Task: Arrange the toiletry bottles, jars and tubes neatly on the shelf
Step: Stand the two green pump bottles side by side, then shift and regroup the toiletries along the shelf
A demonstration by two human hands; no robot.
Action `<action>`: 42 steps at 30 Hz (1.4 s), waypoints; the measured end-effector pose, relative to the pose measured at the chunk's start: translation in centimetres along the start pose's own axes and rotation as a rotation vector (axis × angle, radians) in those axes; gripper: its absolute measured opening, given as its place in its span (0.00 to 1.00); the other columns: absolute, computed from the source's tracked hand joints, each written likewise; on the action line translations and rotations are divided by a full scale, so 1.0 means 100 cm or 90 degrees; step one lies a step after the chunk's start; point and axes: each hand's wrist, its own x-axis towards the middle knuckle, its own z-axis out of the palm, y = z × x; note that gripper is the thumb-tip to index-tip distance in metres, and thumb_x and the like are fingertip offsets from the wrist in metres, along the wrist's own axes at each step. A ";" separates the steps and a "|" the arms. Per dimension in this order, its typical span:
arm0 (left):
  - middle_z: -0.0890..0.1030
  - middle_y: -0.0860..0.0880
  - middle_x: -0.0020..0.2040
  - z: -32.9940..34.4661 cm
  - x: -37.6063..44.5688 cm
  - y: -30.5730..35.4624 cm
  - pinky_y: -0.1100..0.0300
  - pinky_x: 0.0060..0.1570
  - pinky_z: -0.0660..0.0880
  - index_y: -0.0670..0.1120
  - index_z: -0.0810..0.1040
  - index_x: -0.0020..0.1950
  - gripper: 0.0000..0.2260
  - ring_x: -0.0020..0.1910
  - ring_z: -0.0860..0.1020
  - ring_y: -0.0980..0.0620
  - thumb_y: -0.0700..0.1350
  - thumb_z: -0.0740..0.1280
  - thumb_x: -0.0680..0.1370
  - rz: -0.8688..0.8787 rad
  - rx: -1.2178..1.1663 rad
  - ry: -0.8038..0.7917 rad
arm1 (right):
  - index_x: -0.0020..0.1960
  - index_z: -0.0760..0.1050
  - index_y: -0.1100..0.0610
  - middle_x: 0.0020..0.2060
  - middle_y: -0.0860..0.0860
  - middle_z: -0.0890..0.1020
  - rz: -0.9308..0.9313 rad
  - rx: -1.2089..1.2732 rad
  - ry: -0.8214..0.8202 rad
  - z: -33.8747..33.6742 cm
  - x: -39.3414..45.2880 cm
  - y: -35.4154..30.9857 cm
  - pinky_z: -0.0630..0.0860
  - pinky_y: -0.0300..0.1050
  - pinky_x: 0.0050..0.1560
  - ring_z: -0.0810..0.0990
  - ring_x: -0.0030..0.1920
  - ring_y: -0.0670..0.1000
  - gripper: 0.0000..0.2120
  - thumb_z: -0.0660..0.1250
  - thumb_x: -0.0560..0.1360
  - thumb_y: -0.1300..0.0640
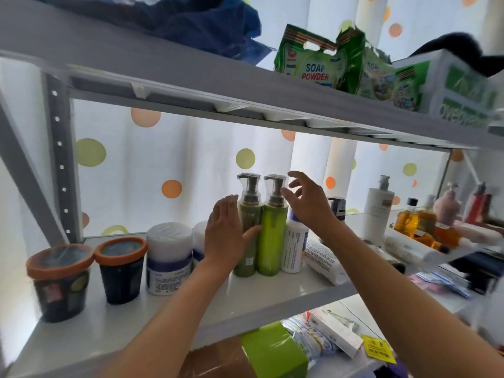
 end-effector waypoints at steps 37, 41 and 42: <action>0.71 0.50 0.68 0.049 0.039 0.165 0.57 0.61 0.70 0.46 0.71 0.68 0.17 0.64 0.72 0.49 0.44 0.63 0.79 -0.026 0.133 -0.236 | 0.56 0.73 0.57 0.50 0.54 0.79 0.296 -0.059 -0.394 -0.022 -0.056 0.152 0.78 0.49 0.52 0.79 0.50 0.54 0.27 0.68 0.69 0.36; 0.76 0.49 0.61 0.050 0.054 0.171 0.57 0.54 0.73 0.46 0.78 0.61 0.13 0.57 0.76 0.48 0.44 0.64 0.77 -0.062 0.182 -0.279 | 0.55 0.75 0.57 0.45 0.54 0.77 0.331 -0.087 -0.351 -0.016 -0.059 0.151 0.74 0.44 0.44 0.77 0.46 0.54 0.23 0.68 0.70 0.40; 0.78 0.49 0.55 0.052 0.058 0.173 0.56 0.50 0.74 0.47 0.81 0.53 0.09 0.52 0.78 0.47 0.44 0.64 0.75 -0.063 0.196 -0.292 | 0.54 0.76 0.58 0.45 0.54 0.77 0.334 -0.081 -0.341 -0.014 -0.060 0.150 0.73 0.44 0.43 0.77 0.46 0.55 0.23 0.68 0.70 0.40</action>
